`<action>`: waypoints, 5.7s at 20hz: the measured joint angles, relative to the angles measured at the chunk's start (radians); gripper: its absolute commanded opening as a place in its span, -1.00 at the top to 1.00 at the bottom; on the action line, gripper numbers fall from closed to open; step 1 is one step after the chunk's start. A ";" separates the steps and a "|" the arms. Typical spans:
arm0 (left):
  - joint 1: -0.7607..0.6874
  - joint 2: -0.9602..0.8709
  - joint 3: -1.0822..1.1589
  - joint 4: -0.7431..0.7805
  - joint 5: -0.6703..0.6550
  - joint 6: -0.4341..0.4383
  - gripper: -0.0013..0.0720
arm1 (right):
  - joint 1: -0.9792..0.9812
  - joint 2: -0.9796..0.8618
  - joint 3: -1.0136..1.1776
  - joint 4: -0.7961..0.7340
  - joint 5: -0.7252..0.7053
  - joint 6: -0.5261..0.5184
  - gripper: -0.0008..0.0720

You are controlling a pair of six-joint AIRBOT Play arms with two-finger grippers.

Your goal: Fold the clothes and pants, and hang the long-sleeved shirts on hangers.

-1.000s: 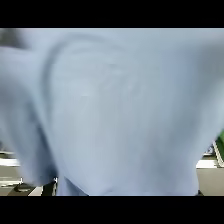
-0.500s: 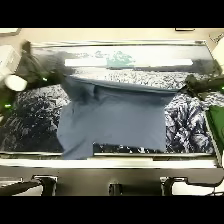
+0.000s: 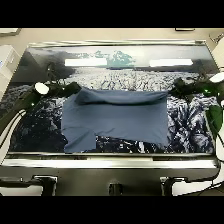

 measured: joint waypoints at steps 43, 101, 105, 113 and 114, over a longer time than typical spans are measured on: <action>0.362 0.021 -0.369 -0.152 -0.580 0.293 0.92 | -0.220 0.271 -0.797 -0.068 0.172 -0.222 -0.54; 0.205 0.174 0.008 0.041 -0.335 0.100 0.92 | 0.186 0.087 -0.023 -0.377 -0.008 -0.034 0.89; 0.192 0.023 0.058 0.035 -0.180 0.089 0.92 | 0.215 -0.011 0.014 -0.395 -0.282 0.059 0.89; 0.149 -0.135 0.097 0.034 0.076 0.058 0.92 | 0.222 -0.116 0.026 -0.343 -0.574 0.116 0.89; 0.142 -0.146 0.098 0.034 0.088 0.057 0.92 | 0.222 -0.129 0.026 -0.326 -0.585 0.117 0.89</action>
